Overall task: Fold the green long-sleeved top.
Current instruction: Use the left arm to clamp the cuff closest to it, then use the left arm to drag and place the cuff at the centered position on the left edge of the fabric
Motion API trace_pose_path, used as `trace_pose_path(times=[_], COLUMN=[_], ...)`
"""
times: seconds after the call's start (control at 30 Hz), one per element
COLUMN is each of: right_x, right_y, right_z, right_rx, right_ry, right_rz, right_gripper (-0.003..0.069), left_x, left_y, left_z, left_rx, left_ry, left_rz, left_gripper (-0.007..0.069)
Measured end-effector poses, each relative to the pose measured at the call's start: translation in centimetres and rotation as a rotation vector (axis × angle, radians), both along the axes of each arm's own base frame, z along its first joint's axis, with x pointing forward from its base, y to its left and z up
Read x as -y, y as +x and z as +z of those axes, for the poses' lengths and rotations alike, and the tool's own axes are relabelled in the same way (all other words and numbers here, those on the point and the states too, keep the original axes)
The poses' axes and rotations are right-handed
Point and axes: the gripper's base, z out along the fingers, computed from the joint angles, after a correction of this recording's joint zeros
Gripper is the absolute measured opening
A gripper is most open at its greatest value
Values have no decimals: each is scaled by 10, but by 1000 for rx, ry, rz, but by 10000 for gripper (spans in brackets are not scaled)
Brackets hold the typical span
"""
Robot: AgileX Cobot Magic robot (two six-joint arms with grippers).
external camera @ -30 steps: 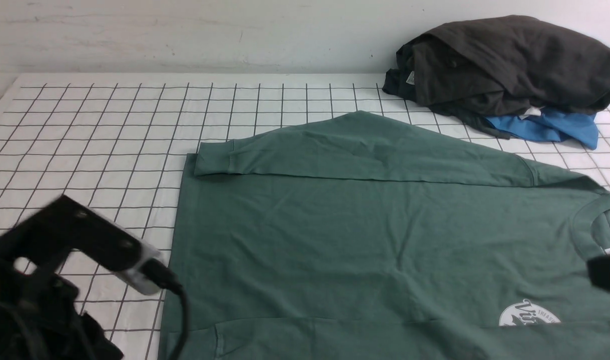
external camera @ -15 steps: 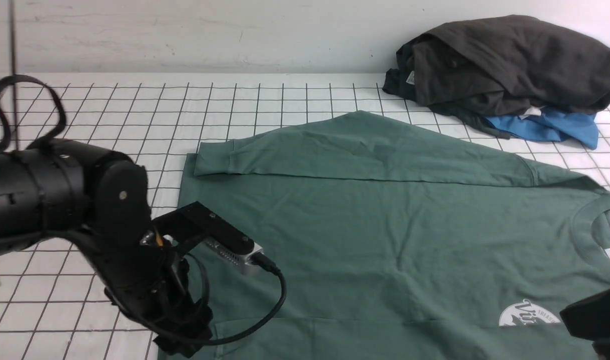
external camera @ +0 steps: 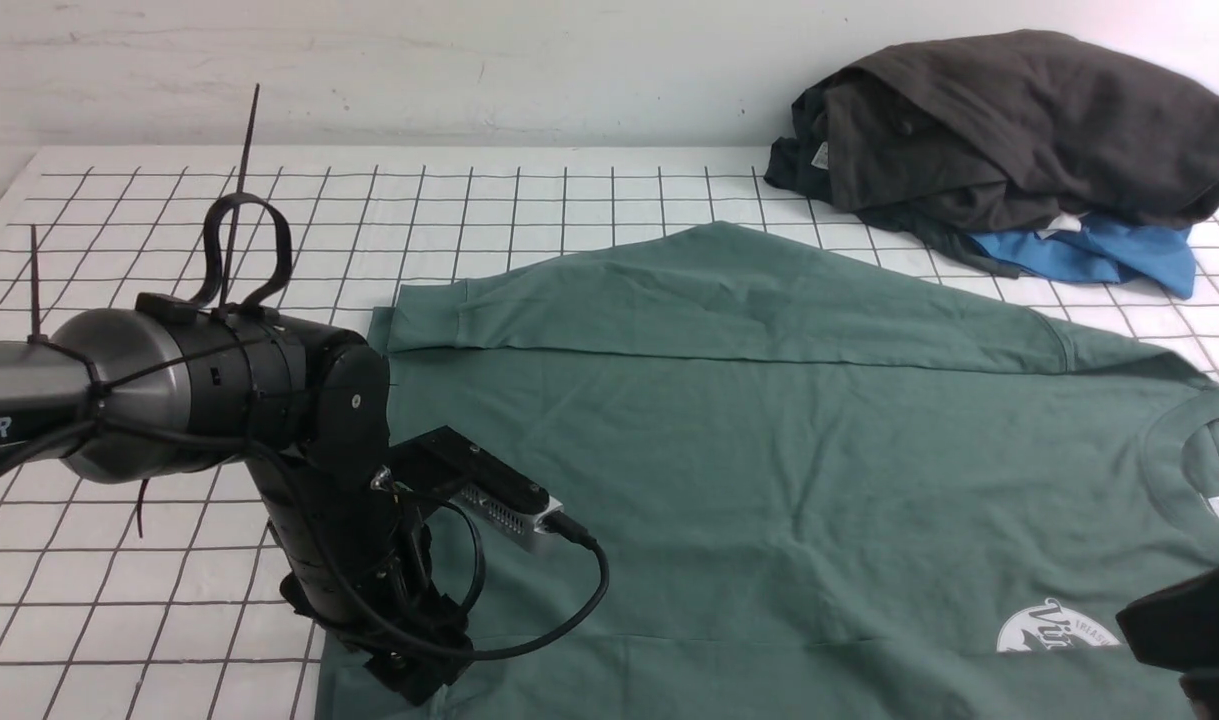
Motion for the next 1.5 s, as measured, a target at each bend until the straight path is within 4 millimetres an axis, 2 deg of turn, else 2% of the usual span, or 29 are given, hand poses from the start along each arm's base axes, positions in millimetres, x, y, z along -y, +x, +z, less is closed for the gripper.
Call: trace_pose_path(times=[0.1,0.17,0.2,0.27,0.33,0.4,0.6,0.63,0.7,0.73,0.77,0.83,0.9,0.97,1.07,1.13,1.27,1.4,1.43,1.47,1.5], right_x=[0,0,0,0,0,0,0,0,0,0,1,2,4,5,8,9,13,11,9,8,5], right_y=[0,0,1,1,2,2,2,2,2,2,2,3,3,4,5,5,14,28,38,39,48], right_z=[0,0,0,0,1,1,1,1,1,1,1,0,0,0,-1,-1,-4,-5,-3,-3,-2], right_rx=[1,3,8,12,19,21,22,23,26,26,30,36,41,42,48,52,57,36,30,29,20], right_ry=[0,1,3,4,6,7,7,7,1,1,-9,-29,-45,-57,-83,-92,-133,-166,-171,-171,-175], right_rz=[-1,-1,-2,-3,-5,-5,-6,-6,-6,-6,-6,-5,-9,-20,-41,-49,-110,-133,-139,-139,-139], right_gripper=[-15,-15,-15,-15,-15,-15,-15,-15,-15,-15,-15,-15,-15,-15,-15,-15,-15,-15,-15,-15,-15], left_x=[2,2,2,2,2,2,5,8,12,12,13,13,10,5,-4,-6,-9,-9,-11,-11,-13], left_y=[-3,-4,-5,-5,-7,-7,-1,7,19,20,32,47,62,74,88,91,99,104,106,106,110], left_z=[0,0,1,1,1,2,24,39,56,57,70,82,84,84,71,65,41,31,30,31,34], left_rx=[-35,-45,-59,-64,-74,-76,-40,1,50,55,91,120,119,106,56,40,1,-3,1,4,15], left_ry=[-20,-23,-22,-21,-19,-19,-41,-55,-69,-72,-81,-90,-89,-84,-65,-58,-30,-19,-7,-7,-4], left_rz=[22,27,27,27,26,25,15,7,-2,-1,1,13,31,51,80,87,96,109,128,131,151], left_gripper=[298,256,190,143,55,27,23,23,23,23,23,23,23,23,23,23,41,113,183,191,255])
